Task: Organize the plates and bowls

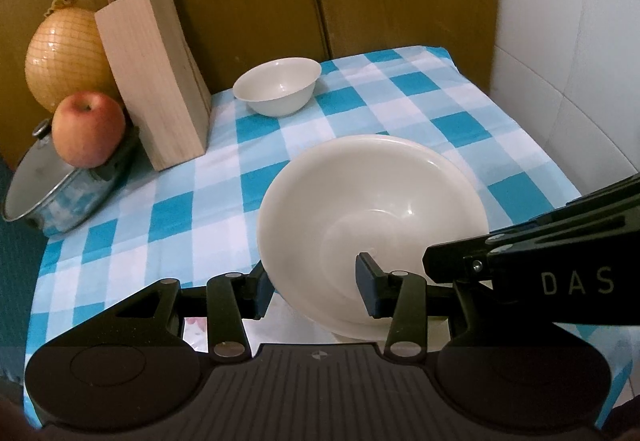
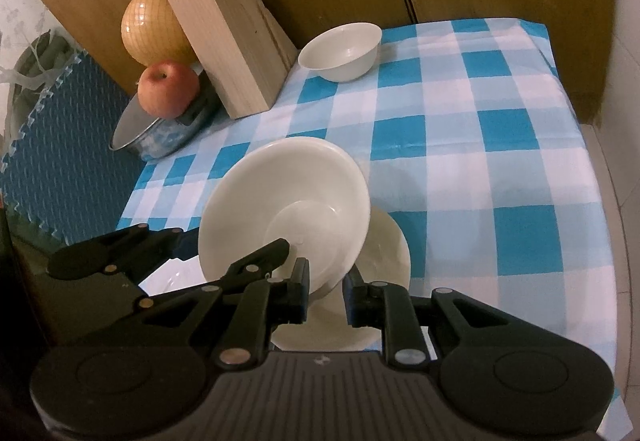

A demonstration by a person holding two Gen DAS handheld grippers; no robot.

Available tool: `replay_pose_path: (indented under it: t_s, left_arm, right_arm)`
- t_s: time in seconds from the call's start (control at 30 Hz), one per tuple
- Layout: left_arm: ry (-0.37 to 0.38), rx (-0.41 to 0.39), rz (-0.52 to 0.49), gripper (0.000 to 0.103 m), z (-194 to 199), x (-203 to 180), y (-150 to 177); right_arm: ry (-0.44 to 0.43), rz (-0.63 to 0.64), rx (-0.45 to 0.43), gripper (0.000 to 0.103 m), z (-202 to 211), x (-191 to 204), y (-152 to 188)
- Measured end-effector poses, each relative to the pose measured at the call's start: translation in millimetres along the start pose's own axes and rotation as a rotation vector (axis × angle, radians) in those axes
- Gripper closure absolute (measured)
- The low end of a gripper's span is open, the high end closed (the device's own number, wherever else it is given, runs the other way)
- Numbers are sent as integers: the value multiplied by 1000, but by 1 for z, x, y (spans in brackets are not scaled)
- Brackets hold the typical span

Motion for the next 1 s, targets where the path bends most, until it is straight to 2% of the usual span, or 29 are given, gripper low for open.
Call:
replay_pose_path:
  t_s: [0.27, 0.4, 0.57, 0.83, 1.0]
  left_arm:
    - [17, 14, -5, 51, -2, -3, 1]
    - [3, 24, -9, 50, -4, -2, 2]
    - [-12, 27, 11, 49, -5, 5, 2]
    - [-12, 17, 20, 46, -4, 7, -1]
    - [-24, 12, 38, 43, -4, 13, -6]
  right_arm:
    - [4, -10, 9, 86, 0, -4, 2]
    - [45, 14, 1, 86, 2, -4, 2]
    - [83, 0, -24, 76, 6, -13, -2]
    - [86, -16, -82, 76, 16, -19, -10]
    - [86, -30, -77, 76, 13, -22, -15]
Point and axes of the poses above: each gripper's, at about its wrist camera, not at the fingertips, and z roughly against the way its jaws point, x to its left, y to its underside, the point moved 2 cm from there along -z, roughly the way its jaws point, and after that the axes turned 6 degrees about -z, right-handed, at the moved point
